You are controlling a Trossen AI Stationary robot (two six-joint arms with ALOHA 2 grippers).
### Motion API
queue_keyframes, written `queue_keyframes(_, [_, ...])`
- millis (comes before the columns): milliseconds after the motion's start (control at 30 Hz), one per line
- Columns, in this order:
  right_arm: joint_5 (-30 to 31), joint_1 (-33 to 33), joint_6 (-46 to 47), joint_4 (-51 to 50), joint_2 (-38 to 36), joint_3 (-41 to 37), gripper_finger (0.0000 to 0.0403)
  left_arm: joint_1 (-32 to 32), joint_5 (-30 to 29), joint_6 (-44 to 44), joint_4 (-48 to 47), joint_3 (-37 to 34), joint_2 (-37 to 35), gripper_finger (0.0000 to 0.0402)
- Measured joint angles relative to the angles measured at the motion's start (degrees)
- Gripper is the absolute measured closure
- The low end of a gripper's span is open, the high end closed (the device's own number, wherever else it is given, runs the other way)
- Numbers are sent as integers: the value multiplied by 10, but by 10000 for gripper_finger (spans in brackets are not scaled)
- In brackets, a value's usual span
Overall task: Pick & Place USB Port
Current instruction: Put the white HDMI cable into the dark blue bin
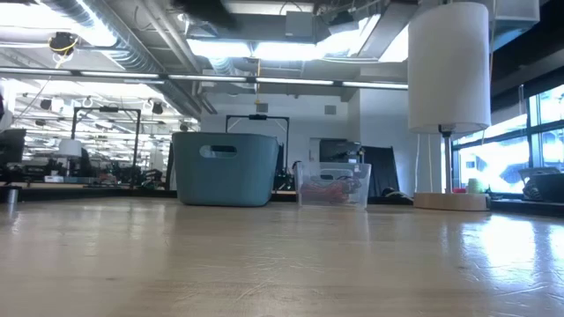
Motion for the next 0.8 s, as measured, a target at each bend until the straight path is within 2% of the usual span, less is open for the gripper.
queue_keyframes(67, [1,-1,-86,58,0,0,368,23,103,80,157,-43,1,272])
queue_keyframes(167, [-6,-9,-198,124,0,0,368,61,318,136,347,-85,6,272])
queue_keyframes(267, [-36,-21,-268,188,0,0,368,99,506,109,463,-95,9,272])
queue_keyframes(367, [-76,-41,-328,246,0,0,368,125,639,50,543,-96,28,272])
queue_keyframes(433, [-103,-62,-355,276,0,0,368,132,686,15,589,-96,44,271])
queue_keyframes(533, [-147,-96,-380,300,0,0,368,135,715,-32,663,-96,74,263])
queue_keyframes(700, [-231,-149,-382,318,6,0,368,135,715,-68,689,-66,121,231])
queue_keyframes(800, [-255,-168,-382,330,15,0,368,135,716,-70,681,-31,150,212])
